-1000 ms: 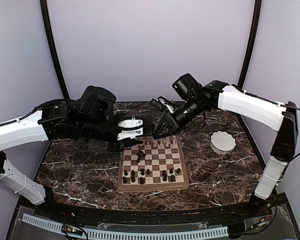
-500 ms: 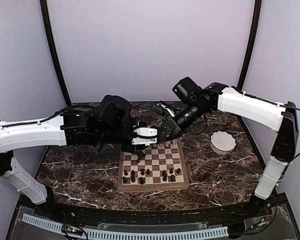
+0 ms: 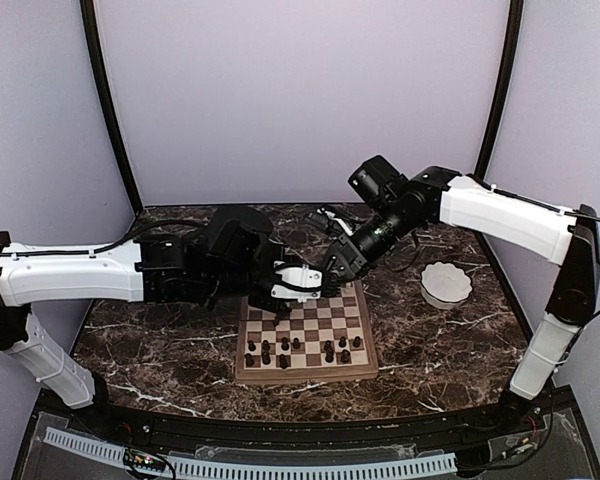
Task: Set up the chess pieces on the board
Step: Pass from the left arm to the right
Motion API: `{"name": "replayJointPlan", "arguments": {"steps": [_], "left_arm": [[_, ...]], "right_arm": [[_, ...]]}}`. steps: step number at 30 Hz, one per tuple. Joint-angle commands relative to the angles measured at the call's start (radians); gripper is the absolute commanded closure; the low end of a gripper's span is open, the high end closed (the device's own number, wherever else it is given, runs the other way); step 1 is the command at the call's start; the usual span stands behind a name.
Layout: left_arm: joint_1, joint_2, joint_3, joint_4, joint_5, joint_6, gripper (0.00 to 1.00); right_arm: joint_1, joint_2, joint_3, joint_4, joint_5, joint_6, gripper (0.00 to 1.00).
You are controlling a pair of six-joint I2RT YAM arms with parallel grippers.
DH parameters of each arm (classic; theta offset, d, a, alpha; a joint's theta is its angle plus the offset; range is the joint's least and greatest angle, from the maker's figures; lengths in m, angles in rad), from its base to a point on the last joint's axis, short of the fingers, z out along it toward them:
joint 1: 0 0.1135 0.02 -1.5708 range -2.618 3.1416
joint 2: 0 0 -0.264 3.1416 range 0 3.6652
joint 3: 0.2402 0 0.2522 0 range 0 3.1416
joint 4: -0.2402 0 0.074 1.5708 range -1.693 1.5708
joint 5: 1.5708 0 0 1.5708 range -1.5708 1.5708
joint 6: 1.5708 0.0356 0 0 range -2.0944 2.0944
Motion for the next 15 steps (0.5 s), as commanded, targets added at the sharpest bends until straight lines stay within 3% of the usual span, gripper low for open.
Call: {"name": "replayJointPlan", "arguments": {"steps": [1,4,7,11,15], "left_arm": [[-0.003,0.014,-0.02,0.043,-0.07,0.024,0.82],[-0.003,0.029,-0.015,0.07,-0.119,0.01,0.92],[0.001,0.028,0.006,0.055,-0.114,-0.078,0.97],[0.015,0.018,0.064,-0.072,0.002,-0.308,1.0],[0.027,-0.02,0.062,-0.14,0.188,-0.528,1.0]], "right_arm": [[-0.005,-0.048,-0.003,0.017,-0.051,-0.005,0.93],[-0.006,-0.059,-0.003,0.015,-0.05,-0.007,0.91],[-0.013,-0.081,0.007,0.007,-0.013,-0.012,0.75],[-0.062,-0.132,0.004,0.031,0.003,0.019,0.51],[-0.107,-0.216,-0.057,0.115,0.058,0.069,0.43]]}}
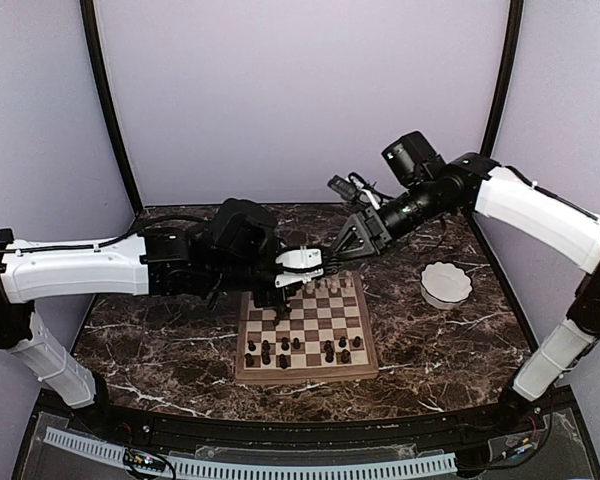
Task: Set up the chess pieces on the board
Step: Pass from the left arm to the right, then place the queen at d8.
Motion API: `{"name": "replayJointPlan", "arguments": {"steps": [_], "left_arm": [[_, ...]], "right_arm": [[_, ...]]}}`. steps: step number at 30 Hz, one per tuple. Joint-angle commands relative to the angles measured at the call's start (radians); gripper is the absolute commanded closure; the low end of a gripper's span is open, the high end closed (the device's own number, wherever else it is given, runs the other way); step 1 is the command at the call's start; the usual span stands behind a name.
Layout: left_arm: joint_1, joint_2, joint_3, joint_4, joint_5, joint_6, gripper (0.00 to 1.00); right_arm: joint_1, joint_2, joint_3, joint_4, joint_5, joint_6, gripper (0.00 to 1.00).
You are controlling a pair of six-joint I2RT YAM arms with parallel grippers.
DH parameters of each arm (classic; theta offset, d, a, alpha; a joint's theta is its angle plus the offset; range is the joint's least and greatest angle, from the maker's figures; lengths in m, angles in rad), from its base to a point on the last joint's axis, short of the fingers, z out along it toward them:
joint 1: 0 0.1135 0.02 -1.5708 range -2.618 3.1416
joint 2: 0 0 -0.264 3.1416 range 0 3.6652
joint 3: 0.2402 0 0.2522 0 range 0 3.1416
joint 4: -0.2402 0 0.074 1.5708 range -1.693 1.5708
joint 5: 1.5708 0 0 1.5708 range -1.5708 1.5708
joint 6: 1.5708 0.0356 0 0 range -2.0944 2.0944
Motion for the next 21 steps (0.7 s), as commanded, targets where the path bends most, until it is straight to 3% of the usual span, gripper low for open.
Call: {"name": "replayJointPlan", "arguments": {"steps": [1,6,11,21], "left_arm": [[0.017,-0.057,0.019,-0.101,0.247,-0.329,1.0],[0.059,-0.109,-0.015,-0.079,0.424,-0.538,1.0],[0.175,-0.164,-0.106,0.037,0.613,-0.726,1.0],[0.209,-0.156,-0.131,0.097,0.722,-0.724,0.99]], "right_arm": [[-0.046,-0.115,-0.063,0.111,0.072,0.054,0.43],[-0.04,-0.219,-0.161,0.213,0.155,0.049,0.42],[0.03,-0.243,-0.172,0.226,0.184,0.008,0.39],[0.135,-0.129,-0.082,0.239,0.252,-0.043,0.39]]}}
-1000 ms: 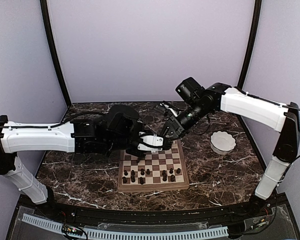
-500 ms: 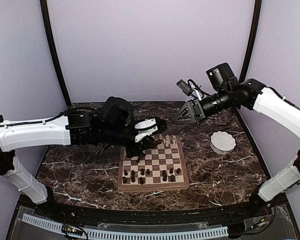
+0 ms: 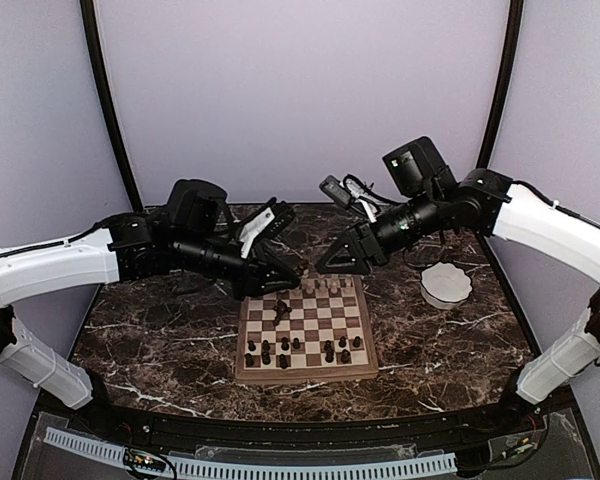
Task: Set up the chess pieces on the board
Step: Place the queen at d8.
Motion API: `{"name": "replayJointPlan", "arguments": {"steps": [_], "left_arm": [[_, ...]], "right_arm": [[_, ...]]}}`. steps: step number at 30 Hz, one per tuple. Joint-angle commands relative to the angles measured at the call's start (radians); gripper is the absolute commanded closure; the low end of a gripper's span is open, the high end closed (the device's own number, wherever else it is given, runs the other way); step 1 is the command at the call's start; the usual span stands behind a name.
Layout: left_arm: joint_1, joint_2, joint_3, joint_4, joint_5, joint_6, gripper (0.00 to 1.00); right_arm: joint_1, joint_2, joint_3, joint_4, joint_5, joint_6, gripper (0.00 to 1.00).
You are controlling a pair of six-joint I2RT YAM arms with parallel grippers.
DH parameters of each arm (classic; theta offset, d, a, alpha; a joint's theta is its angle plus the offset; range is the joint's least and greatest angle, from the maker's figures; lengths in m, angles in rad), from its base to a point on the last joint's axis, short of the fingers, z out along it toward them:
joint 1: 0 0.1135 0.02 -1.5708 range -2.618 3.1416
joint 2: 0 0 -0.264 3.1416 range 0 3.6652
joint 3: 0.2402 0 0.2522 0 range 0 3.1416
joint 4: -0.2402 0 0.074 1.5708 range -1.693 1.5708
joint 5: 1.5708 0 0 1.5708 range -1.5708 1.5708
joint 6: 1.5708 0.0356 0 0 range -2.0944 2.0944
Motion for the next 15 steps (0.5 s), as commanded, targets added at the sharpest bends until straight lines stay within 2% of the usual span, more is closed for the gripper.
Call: {"name": "replayJointPlan", "arguments": {"steps": [1,15], "left_arm": [[0.012,-0.01,-0.028,0.076,0.095,-0.025,0.99],[0.035,0.008,-0.07,0.186,0.153,-0.086,0.98]], "right_arm": [[0.007,0.04,0.058,0.058,0.032,-0.019,0.39],[0.022,0.12,0.099,0.06,-0.056,-0.005,0.45]]}}
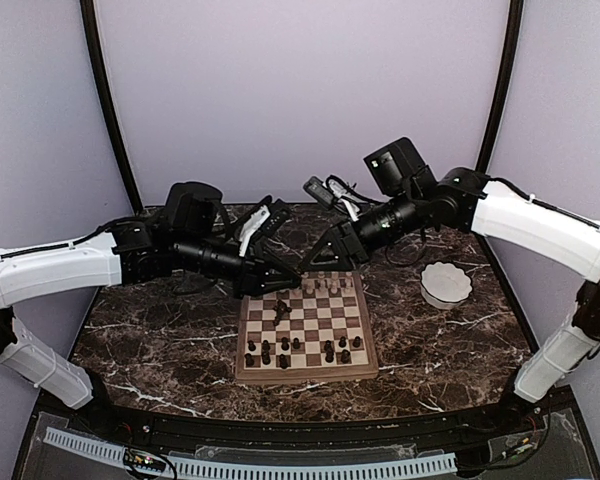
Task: Set up the chess pieces on the board
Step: Place the queen at d8.
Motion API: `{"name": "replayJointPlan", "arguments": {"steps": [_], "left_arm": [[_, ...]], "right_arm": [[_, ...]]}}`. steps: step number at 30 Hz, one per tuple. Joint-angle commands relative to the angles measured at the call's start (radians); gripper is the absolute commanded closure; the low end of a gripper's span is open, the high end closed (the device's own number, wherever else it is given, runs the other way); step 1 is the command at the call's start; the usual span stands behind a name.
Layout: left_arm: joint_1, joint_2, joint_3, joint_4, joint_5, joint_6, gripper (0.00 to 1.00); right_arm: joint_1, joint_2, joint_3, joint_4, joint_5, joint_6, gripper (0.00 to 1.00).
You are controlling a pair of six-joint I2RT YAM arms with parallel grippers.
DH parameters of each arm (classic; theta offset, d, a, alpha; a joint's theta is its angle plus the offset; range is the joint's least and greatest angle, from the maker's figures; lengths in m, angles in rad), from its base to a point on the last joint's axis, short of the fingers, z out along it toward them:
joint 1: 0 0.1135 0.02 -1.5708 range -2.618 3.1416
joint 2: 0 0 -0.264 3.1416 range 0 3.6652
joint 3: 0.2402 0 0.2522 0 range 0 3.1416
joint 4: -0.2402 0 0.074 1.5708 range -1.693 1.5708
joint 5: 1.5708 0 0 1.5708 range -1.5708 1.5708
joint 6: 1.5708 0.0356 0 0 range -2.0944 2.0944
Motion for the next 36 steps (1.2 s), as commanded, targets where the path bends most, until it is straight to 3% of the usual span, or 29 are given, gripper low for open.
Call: {"name": "replayJointPlan", "arguments": {"steps": [1,19,28,36], "left_arm": [[0.008,0.01,-0.018,0.08,0.042,-0.038,0.98],[0.011,0.035,-0.015,0.162,0.025,-0.075,0.98],[0.017,0.037,-0.015,0.161,0.027,-0.063,0.95],[0.019,0.026,-0.02,0.114,-0.034,-0.057,0.71]], "right_arm": [[0.007,0.017,0.052,0.007,-0.04,-0.008,0.45],[-0.005,0.047,0.075,-0.027,-0.069,-0.035,0.61],[-0.02,0.042,0.069,-0.007,-0.077,-0.025,0.88],[-0.026,0.034,0.071,-0.005,-0.034,-0.023,0.97]]}}
